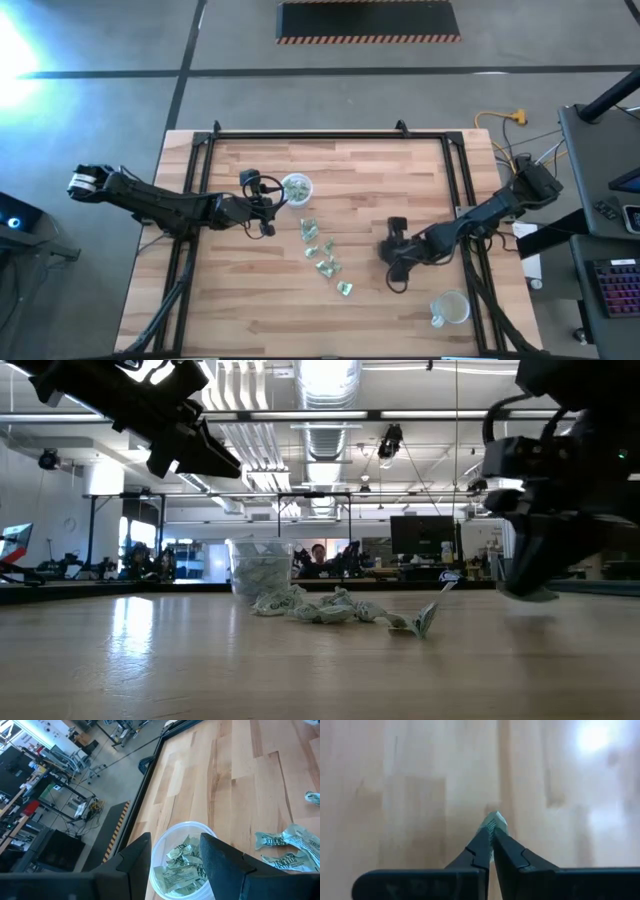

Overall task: Pick and place Stevia / Truvia into bins
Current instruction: Put the stevia packet into the transparent container

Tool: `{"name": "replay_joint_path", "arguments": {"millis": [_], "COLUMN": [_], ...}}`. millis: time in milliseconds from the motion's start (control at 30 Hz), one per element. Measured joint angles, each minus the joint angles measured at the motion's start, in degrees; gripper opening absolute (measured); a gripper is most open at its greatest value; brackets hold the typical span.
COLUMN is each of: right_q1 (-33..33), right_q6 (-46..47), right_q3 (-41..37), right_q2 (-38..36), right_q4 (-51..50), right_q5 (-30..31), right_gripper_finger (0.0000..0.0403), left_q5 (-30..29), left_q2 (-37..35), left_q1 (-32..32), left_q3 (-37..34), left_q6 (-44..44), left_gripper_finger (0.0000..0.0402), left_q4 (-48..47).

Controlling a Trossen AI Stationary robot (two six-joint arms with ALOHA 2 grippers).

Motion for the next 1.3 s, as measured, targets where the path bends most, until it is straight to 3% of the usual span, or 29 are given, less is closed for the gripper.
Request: {"name": "replay_joint_path", "arguments": {"millis": [267,467,600,733,1100,1300], "right_q1": [-1.9,-7.4,-12.3,-18.0,-33.0,-36.1], "right_q6": [-15.6,-30.5,-37.0,-40.8,-40.1,-39.5], "right_q3": [0.0,0.1,0.2,0.2,0.6,7.9], "right_q2": [-0.3,-0.3,-0.4,-0.4,0.4,7.9], "right_q4": [14.6,31.0,38.7,44.9,58.5,58.7], "right_q5": [16.0,16.7,12.8,5.0,-19.4,-25.6], "right_gripper_finger": [0.0008,0.0008,0.0008,0.0008,0.0008,0.0008], "left_q5": [0.0,0.0,-1.3,-3.7,-7.1,-8.3], "left_q2": [0.0,0.0,0.0,0.0,0.0,0.0], "left_q1": [0.0,0.0,0.0,0.0,0.0,0.0], "left_q3": [0.0,0.0,0.0,0.0,0.0,0.0], "left_q6": [0.0,0.2,0.2,0.1,0.0,0.0], "left_gripper_finger": [0.0154,0.0154,0.0154,0.0154,0.0154,0.0154], "left_q4": [0.0,-0.9,-3.5,-5.4,-7.1,-7.1]}}
